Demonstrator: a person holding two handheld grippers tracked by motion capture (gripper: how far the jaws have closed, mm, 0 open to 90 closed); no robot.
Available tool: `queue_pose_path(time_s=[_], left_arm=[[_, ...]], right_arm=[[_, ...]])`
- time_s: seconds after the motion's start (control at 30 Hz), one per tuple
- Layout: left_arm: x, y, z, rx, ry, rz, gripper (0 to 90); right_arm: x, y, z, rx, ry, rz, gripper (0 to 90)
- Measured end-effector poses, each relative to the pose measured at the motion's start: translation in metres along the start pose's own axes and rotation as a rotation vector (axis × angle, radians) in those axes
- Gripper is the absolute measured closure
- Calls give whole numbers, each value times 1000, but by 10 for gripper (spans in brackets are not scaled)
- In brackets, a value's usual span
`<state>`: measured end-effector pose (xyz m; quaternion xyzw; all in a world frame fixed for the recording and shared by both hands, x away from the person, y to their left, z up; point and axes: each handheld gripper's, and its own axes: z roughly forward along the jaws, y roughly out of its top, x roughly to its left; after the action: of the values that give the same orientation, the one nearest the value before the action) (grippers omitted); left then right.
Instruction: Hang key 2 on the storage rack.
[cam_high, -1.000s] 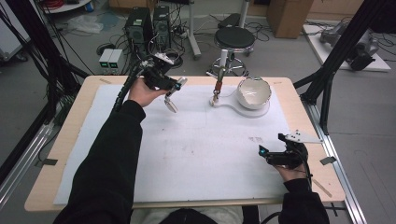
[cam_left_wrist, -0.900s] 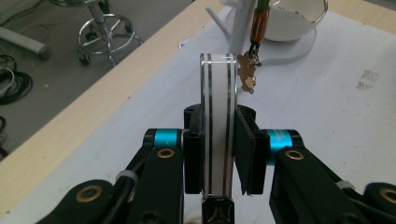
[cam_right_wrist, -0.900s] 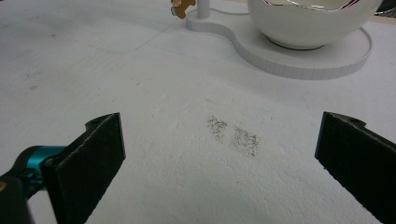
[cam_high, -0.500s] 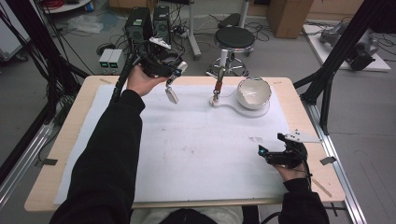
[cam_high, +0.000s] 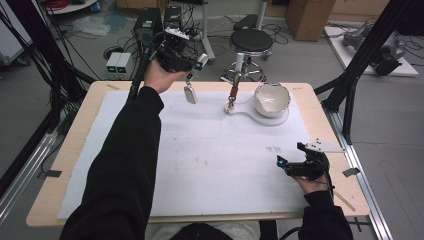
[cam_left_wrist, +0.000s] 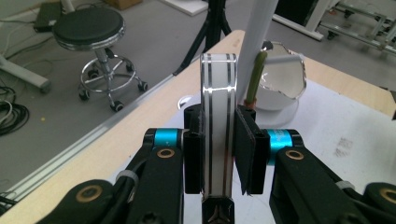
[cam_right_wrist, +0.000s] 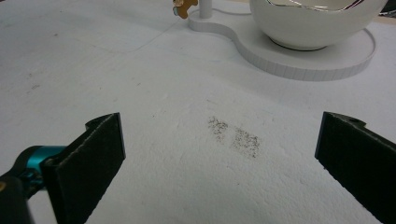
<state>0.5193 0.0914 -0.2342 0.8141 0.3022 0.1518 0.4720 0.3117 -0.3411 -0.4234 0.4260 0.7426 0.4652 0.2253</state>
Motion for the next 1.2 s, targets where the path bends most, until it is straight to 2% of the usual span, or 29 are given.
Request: queue_pose_path(time_s=[0.1, 0.63, 0.7, 0.83, 1.0, 1.13, 1.2], left_arm=[[-1, 5, 5, -14, 35, 1, 746], [-1, 15, 45, -65, 77, -52, 745], [0, 17, 51, -67, 67, -70, 746], [0, 19, 60, -71, 61, -76, 746], [-1, 24, 72, -68, 23, -77, 745], [-4, 28, 81, -82, 6, -84, 745], [-6, 28, 86, -79, 11, -76, 746]], right_arm=[[0, 0, 0, 1, -1, 2, 6], [-3, -2, -3, -1, -5, 5, 7], [-3, -2, -3, 0, -6, 2, 6], [-3, -2, -4, -4, -7, 3, 6], [-4, -2, -4, -5, -7, 5, 7], [-4, -2, -4, -4, -3, 5, 7], [-4, -2, -4, -2, -1, 1, 6]])
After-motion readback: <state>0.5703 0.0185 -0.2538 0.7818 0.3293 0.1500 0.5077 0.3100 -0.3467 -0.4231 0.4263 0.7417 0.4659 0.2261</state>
